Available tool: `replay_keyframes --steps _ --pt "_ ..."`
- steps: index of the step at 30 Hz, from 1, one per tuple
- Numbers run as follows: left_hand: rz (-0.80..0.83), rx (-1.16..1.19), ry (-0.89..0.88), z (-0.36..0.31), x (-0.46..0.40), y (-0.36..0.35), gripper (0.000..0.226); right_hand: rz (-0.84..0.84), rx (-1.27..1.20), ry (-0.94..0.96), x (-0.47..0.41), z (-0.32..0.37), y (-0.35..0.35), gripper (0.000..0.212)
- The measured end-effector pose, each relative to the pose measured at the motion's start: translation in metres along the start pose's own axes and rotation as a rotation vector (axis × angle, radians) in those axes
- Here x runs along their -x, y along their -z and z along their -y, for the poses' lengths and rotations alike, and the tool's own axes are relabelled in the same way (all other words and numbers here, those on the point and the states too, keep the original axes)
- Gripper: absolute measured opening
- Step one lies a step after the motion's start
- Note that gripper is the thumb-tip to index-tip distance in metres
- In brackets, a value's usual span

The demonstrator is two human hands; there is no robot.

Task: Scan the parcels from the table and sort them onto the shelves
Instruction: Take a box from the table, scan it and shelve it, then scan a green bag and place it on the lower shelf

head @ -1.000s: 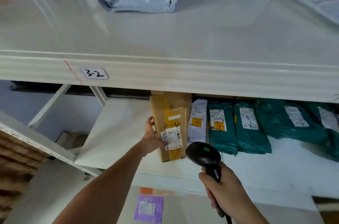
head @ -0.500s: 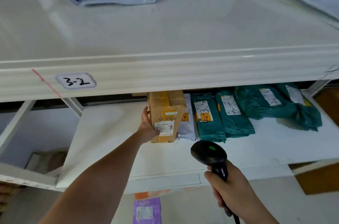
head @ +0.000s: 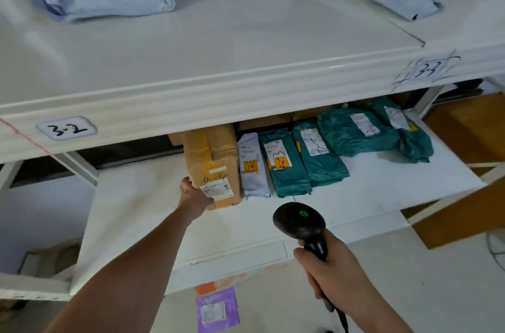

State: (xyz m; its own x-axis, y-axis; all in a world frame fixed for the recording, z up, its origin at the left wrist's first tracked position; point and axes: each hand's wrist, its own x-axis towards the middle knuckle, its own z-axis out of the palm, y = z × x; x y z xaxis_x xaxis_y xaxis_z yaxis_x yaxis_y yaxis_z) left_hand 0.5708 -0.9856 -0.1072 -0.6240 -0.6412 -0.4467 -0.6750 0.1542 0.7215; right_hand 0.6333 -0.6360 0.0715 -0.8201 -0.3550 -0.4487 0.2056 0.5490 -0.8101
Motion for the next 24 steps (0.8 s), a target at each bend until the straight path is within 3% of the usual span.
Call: replay_keyframes --steps 6,9,11,13,18,21,24 --pt "0.016 -0.117 0.161 -0.011 0.039 0.011 0.101 -0.023 -0.045 0.006 0.024 -0.008 0.026 0.006" --pt "0.039 -0.277 0.276 -0.019 0.074 0.012 0.067 -0.037 -0.052 0.041 0.037 -0.014 0.049 0.006" --pt "0.152 -0.420 0.270 -0.022 0.101 0.008 0.037 -0.053 -0.065 0.061 0.047 -0.020 0.067 0.006" --pt "0.306 -0.535 0.221 -0.030 0.127 -0.009 0.033 -0.071 -0.086 0.063 0.060 -0.029 0.089 0.005" --pt "0.519 -0.570 -0.061 -0.089 0.182 -0.118 0.048 -0.151 -0.141 0.048 0.102 -0.062 0.158 0.007" --pt "0.475 -0.634 -0.430 -0.145 0.226 -0.204 0.075 -0.238 -0.182 0.004 0.133 -0.088 0.207 0.007" --pt "0.463 -0.643 -0.715 -0.206 0.293 -0.281 0.086 -0.382 -0.218 -0.046 0.170 -0.114 0.257 0.008"
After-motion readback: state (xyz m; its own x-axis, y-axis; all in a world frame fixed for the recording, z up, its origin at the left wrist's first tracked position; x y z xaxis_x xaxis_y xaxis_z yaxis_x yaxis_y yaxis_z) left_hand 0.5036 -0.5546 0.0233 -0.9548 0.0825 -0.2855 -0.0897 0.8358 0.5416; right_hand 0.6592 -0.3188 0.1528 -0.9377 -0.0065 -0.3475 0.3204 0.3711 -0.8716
